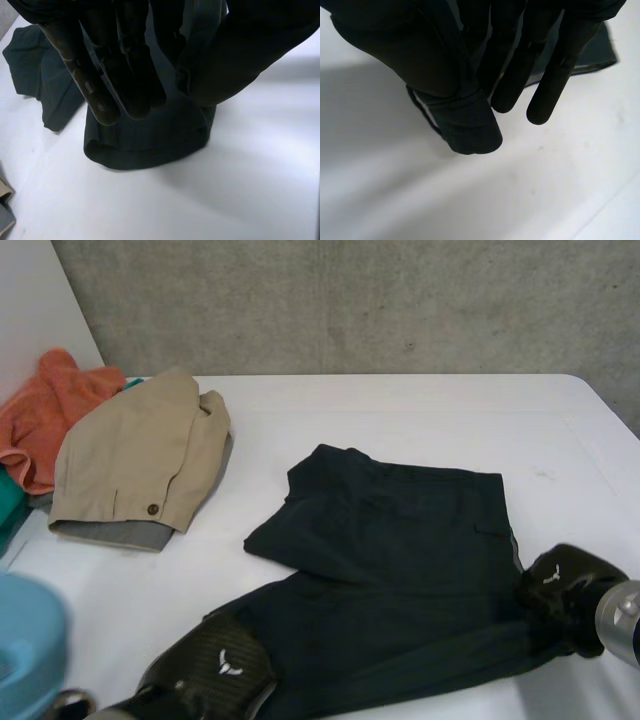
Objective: Fold the laundry.
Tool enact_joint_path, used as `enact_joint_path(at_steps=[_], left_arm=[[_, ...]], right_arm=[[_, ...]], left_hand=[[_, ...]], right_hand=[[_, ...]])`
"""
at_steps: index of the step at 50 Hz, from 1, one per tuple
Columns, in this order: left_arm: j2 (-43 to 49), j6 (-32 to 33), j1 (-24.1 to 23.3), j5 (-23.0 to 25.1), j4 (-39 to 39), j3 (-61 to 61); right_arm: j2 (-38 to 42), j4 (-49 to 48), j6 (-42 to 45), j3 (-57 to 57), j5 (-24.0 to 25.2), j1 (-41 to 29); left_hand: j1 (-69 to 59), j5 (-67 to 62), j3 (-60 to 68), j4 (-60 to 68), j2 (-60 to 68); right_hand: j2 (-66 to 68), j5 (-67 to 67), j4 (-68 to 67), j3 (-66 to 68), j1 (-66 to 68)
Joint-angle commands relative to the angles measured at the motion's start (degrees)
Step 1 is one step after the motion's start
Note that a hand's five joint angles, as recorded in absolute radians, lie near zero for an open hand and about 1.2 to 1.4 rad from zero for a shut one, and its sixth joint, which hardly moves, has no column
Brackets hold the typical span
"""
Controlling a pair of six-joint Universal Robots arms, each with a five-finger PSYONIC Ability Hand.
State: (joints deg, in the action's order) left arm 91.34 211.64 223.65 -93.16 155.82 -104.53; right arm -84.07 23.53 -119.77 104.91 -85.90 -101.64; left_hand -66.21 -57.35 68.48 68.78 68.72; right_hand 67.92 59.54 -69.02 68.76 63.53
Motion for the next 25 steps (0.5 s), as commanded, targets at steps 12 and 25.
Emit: enact_joint_path(at_steps=[12,25], left_arm=[[23.0,2.2,8.6,-3.4,26.0,19.1],[34.2,19.9,14.3,-1.3,60.4,56.3]], right_arm=[[9.7,-22.3,-7.2,-5.9,0.0,-0.9],[20.5,-51.6,-10.4,-43.8,-2.8,-5.8]], left_hand=[[-13.8,-12.7,11.5,11.2,11.3],[-13.8,-12.7,11.5,11.2,11.3]], right_hand=[[12.1,10.5,-11.0,11.2,16.5],[12.1,10.5,-11.0,11.2,16.5]])
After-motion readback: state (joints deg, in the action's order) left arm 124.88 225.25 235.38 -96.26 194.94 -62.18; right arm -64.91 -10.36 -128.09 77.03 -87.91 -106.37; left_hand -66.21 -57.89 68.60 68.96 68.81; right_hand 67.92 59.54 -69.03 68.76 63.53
